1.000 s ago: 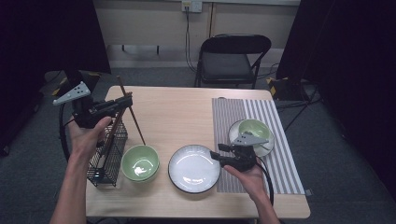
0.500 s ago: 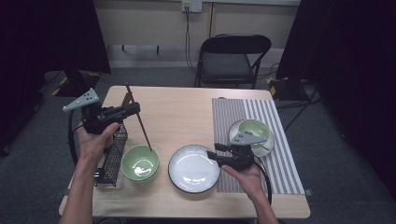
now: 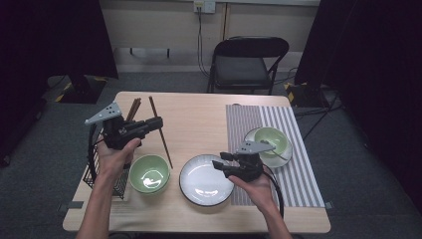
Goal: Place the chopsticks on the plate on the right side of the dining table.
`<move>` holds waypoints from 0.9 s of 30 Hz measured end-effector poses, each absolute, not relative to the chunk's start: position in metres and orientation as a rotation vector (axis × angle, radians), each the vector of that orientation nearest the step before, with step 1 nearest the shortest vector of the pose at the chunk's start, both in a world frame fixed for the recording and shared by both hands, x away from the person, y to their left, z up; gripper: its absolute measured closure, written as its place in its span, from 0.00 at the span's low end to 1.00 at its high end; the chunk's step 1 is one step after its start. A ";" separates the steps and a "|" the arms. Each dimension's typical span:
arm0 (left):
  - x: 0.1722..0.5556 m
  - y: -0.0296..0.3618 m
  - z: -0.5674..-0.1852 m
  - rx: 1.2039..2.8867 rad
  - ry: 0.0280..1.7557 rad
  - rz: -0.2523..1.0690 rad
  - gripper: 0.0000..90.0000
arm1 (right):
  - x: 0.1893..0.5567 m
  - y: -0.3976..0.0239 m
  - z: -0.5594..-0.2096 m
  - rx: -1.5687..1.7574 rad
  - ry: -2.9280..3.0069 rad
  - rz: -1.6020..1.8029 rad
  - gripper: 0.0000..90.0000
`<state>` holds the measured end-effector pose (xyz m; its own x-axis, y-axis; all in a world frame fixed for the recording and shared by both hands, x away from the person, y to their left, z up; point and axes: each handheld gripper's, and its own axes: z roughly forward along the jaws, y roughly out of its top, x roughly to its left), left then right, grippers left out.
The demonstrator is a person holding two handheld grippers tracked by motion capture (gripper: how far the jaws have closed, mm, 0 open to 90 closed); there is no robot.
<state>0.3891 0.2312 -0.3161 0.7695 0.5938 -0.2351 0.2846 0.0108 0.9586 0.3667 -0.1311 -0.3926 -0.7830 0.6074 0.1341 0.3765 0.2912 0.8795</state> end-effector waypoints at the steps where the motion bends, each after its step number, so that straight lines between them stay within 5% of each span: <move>1: 0.389 0.230 -0.316 1.579 0.723 0.272 0.94 | 0.367 -0.130 -0.392 0.902 2.334 1.497 0.61; 27: 0.389 0.200 -0.314 1.611 0.664 0.231 0.94 | 0.385 -0.062 -0.368 0.724 2.349 1.673 0.71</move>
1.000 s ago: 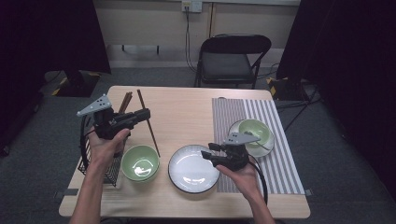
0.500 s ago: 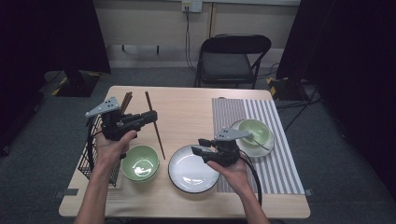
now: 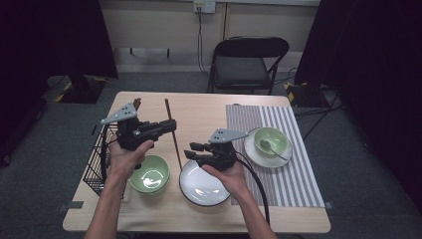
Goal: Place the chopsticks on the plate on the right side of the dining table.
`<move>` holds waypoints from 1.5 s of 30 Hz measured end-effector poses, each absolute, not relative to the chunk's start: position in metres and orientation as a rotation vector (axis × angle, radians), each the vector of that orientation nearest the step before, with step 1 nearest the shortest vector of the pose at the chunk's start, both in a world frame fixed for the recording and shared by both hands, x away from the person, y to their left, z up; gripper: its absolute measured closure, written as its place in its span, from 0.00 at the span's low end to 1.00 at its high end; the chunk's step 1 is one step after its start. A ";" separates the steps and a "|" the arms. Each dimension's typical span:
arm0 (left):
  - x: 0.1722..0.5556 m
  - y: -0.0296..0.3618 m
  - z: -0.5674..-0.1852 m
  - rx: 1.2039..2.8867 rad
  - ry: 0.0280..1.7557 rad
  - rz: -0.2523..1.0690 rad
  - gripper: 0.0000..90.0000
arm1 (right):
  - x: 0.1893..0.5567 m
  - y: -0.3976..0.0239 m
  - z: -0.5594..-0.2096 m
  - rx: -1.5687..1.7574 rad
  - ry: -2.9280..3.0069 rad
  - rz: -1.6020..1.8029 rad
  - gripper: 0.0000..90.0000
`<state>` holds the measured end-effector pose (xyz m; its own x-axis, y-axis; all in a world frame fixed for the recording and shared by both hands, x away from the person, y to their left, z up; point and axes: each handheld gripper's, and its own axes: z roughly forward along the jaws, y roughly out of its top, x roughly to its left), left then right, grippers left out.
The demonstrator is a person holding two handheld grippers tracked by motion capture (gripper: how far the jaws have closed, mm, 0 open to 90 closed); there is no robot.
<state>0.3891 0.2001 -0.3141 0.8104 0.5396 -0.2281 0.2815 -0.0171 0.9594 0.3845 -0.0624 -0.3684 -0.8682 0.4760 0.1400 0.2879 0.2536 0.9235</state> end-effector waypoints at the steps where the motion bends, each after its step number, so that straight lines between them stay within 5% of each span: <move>1: 0.389 0.199 -0.314 1.616 0.665 0.229 0.94 | 0.385 -0.059 -0.368 0.717 2.352 1.680 0.71; 34: 0.386 0.190 -0.320 1.617 0.623 0.177 0.93 | 0.389 -0.038 -0.376 0.678 2.384 1.730 0.94; 45: 0.378 0.194 -0.330 1.646 0.592 0.161 0.76 | 0.385 -0.033 -0.374 0.643 2.387 1.754 0.95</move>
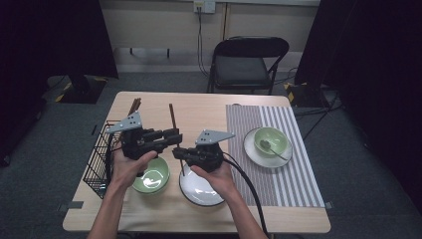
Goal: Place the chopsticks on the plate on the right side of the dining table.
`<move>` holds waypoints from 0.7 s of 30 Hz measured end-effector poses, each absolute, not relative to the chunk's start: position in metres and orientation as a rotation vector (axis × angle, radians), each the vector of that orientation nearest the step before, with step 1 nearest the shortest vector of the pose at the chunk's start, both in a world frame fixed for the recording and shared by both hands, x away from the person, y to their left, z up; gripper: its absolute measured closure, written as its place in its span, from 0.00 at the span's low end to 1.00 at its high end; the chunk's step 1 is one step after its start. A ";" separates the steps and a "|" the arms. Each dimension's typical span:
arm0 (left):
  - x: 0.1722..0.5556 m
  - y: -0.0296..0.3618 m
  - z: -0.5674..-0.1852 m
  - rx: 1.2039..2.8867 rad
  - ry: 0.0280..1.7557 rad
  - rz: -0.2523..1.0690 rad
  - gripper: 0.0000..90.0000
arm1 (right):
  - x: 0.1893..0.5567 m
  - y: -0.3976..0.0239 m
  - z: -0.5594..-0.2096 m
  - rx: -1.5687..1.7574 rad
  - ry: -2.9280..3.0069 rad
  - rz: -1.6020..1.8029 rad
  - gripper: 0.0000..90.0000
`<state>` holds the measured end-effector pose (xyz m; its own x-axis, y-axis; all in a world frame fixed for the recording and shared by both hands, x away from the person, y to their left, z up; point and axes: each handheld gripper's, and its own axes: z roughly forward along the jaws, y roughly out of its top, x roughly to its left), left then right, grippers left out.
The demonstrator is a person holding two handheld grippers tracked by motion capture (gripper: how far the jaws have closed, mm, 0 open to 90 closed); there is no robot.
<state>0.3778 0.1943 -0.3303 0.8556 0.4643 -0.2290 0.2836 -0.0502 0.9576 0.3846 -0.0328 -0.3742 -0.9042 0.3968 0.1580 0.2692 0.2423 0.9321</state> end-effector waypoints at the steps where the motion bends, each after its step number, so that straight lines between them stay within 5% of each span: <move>1: 0.377 0.195 -0.331 1.651 0.589 0.163 0.76 | 0.384 -0.032 -0.374 0.642 2.388 1.754 0.94; 4: 0.376 0.196 -0.334 1.656 0.581 0.171 0.78 | 0.383 -0.030 -0.373 0.629 2.394 1.757 0.94; 8: 0.371 0.200 -0.339 1.631 0.596 0.166 0.94 | 0.381 -0.028 -0.374 0.626 2.395 1.768 0.94; 15: 0.369 0.202 -0.332 1.641 0.594 0.190 0.94 | 0.379 -0.024 -0.379 0.627 2.402 1.789 0.85; 21: 0.371 0.205 -0.318 1.616 0.588 0.200 0.94 | 0.377 -0.028 -0.389 0.646 2.410 1.786 0.87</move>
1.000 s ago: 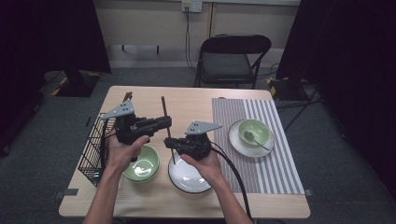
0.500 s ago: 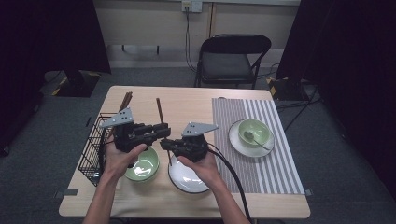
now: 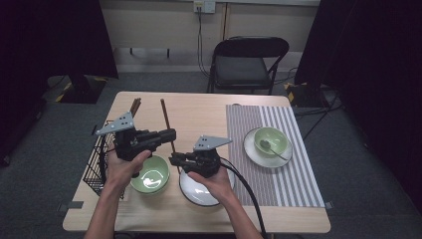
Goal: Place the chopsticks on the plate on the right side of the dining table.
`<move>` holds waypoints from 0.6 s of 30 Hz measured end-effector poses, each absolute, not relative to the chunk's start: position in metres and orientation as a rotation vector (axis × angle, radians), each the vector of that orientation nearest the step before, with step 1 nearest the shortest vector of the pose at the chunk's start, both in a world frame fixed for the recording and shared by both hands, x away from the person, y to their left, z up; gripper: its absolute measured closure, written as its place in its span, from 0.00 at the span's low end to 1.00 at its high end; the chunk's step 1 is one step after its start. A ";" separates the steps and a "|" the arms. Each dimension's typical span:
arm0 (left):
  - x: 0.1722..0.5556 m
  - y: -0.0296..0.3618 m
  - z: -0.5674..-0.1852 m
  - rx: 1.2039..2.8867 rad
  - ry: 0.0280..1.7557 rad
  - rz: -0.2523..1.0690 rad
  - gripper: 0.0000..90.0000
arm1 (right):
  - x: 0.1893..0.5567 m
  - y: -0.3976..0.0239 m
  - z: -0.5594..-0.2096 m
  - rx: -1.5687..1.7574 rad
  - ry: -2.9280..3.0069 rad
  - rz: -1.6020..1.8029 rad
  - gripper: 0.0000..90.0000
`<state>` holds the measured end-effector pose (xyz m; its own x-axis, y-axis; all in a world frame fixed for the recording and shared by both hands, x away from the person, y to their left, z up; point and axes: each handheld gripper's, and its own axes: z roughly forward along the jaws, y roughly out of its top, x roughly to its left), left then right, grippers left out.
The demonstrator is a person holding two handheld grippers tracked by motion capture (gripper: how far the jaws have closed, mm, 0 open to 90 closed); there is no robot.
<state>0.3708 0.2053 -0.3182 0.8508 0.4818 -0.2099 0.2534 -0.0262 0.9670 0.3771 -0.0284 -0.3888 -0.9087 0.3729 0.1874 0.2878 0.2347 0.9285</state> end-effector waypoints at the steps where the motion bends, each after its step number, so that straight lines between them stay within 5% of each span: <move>1: 0.371 0.205 -0.317 1.617 0.587 0.205 0.94 | 0.377 -0.029 -0.390 0.647 2.410 1.787 0.88; 13: 0.374 0.203 -0.321 1.635 0.600 0.198 0.93 | 0.375 -0.029 -0.394 0.648 2.411 1.758 0.96; 18: 0.374 0.205 -0.332 1.661 0.626 0.193 0.78 | 0.374 -0.031 -0.395 0.636 2.410 1.763 0.96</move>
<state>0.3740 0.2048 -0.3319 0.8367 0.5012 -0.2207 0.2901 -0.0639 0.9549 0.3743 -0.0315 -0.3947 -0.9094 0.3794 0.1705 0.2775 0.2480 0.9282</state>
